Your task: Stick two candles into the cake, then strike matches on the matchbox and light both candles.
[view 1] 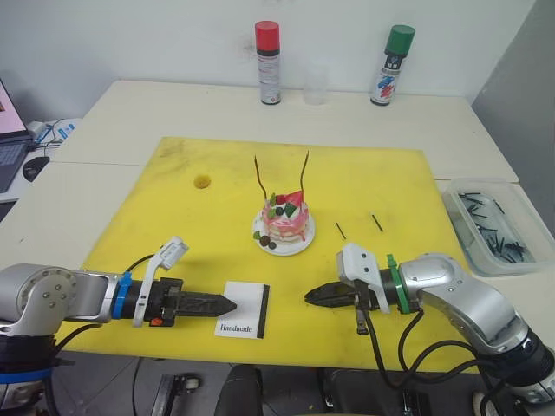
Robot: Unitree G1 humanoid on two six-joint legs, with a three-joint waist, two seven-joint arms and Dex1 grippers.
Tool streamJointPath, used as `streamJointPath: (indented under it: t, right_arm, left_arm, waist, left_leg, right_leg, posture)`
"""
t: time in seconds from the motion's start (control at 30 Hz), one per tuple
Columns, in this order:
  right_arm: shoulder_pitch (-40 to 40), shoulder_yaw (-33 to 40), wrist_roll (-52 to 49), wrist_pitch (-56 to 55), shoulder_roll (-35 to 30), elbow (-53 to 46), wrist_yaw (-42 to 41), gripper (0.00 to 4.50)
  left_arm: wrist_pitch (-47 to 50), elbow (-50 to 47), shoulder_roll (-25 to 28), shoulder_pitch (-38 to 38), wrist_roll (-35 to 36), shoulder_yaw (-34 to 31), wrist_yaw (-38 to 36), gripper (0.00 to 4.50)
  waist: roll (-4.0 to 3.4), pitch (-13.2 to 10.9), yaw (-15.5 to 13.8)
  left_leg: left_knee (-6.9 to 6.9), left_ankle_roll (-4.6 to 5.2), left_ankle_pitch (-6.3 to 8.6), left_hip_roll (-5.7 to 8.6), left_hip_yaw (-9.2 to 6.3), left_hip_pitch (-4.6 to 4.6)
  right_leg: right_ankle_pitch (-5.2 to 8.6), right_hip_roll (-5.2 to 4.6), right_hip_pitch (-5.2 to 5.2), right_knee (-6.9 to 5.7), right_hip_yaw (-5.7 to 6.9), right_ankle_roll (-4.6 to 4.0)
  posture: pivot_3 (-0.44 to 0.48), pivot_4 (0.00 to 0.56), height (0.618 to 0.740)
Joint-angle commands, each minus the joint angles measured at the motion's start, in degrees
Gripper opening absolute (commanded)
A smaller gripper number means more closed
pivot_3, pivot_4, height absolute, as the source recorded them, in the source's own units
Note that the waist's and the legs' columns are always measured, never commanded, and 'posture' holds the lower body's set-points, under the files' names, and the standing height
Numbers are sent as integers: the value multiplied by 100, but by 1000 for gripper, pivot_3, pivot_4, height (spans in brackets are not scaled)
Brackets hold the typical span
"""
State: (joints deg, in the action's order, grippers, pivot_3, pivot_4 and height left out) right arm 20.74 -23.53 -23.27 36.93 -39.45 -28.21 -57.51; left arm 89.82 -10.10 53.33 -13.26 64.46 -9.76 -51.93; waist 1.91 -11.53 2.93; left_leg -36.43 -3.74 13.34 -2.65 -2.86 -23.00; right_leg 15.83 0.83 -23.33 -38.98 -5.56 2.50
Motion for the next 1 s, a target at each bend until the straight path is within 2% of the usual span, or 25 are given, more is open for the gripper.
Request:
streamJointPath:
  t: [0.03, 0.63, 1.0]
  right_arm:
    - [129, -136, 133, -83, 42, 59, -124, 12]
    - [514, -917, 718, 66, 914, 703, -105, 12]
    - [734, -858, 764, 98, 1552, 970, 68, 12]
  left_arm:
    - [234, -189, -99, -4, 311, -192, 63, 4500]
    - [266, -246, -906, 345, 278, -323, 947, 4500]
    - [266, -408, -1129, 558, 383, -306, 1059, 4500]
  waist:
    - [0, 0, 5]
    - [1, 3, 7]
    - [1, 6, -2]
  left_leg:
    - [0, 0, 0, -1, -2, 0]
    - [-29, -1, -1, 1, -7, 4]
    - [-38, -1, 0, 7, -6, 4]
  right_leg:
    - [0, 1, 0, -1, 1, 0]
    - [-3, 0, 14, -4, 1, 4]
    - [-5, -6, 17, -3, -1, 6]
  posture:
    - [0, 150, 733]
    - [0, 150, 733]
    - [0, 150, 733]
